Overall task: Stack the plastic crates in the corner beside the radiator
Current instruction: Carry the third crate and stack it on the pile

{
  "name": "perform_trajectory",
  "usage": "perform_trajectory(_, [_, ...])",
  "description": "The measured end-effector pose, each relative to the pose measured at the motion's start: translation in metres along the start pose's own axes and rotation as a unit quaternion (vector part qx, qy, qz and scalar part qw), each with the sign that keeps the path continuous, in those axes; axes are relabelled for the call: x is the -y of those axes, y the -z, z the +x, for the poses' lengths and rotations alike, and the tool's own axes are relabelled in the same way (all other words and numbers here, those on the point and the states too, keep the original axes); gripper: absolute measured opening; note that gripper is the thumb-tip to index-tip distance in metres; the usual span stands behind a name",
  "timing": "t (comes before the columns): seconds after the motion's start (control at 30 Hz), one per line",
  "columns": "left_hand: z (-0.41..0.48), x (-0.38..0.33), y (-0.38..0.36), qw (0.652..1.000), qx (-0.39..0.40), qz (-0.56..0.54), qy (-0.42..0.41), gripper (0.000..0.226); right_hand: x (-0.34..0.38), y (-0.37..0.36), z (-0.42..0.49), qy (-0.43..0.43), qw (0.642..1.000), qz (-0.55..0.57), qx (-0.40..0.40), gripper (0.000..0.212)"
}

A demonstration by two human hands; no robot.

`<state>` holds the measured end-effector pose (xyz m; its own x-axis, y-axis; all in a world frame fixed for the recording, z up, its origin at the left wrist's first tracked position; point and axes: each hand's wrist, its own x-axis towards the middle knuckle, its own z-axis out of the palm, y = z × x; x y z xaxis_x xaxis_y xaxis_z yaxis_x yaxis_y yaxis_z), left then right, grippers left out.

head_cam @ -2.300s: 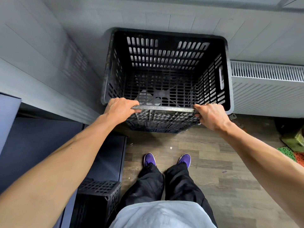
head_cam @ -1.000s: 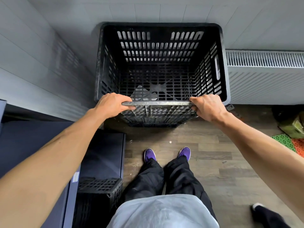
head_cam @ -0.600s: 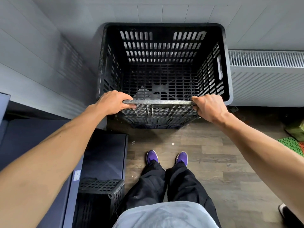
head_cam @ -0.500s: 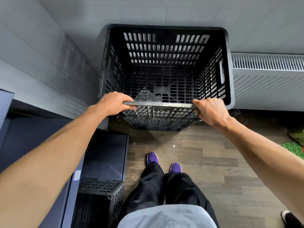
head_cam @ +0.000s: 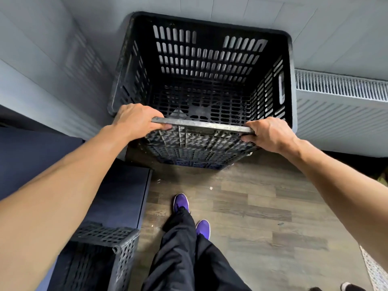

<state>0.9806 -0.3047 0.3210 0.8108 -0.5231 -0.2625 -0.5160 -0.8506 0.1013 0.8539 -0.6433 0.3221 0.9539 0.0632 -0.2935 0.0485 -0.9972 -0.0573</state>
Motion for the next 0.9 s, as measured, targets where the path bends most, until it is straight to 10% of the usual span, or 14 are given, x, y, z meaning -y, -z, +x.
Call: perform_trajectory(0.9, [0.028,0.008,0.005,1.0,0.021,-0.005,0.005,0.071,0.006,0.01,0.019,-0.084,0.996,-0.006,-0.008,0.039])
